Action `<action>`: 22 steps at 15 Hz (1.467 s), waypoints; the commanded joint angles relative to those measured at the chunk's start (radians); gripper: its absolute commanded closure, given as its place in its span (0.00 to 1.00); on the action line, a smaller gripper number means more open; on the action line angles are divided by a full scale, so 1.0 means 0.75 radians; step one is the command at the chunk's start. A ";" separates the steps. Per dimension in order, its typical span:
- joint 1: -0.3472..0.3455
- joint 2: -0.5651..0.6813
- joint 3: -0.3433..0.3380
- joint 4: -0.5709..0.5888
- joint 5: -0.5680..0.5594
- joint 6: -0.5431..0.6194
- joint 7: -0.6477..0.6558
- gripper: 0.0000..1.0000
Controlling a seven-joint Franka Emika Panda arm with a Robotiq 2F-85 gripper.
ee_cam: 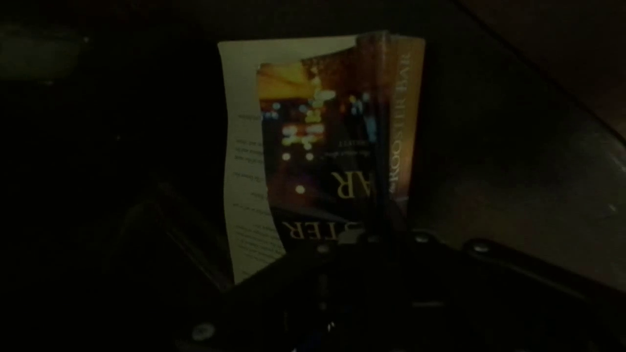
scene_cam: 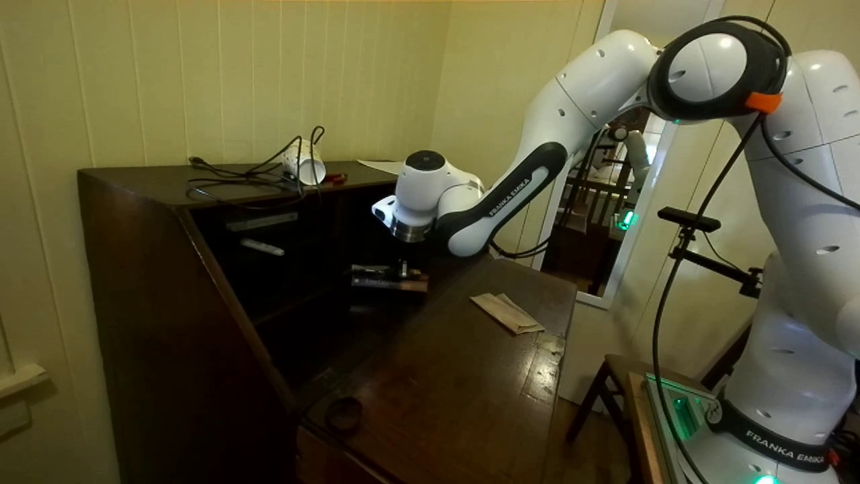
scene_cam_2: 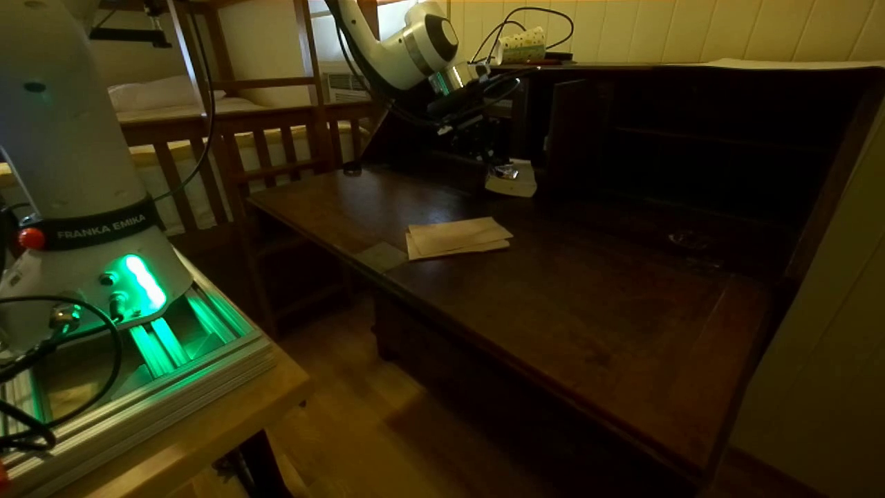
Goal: Move the book to the right
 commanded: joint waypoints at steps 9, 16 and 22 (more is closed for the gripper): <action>-0.155 -0.401 -0.027 -0.419 0.351 0.437 -0.049 0.95; -0.125 -0.359 -0.064 -0.401 0.457 0.334 -0.029 0.91; -0.076 -0.348 -0.093 -0.365 0.516 0.202 -0.016 0.71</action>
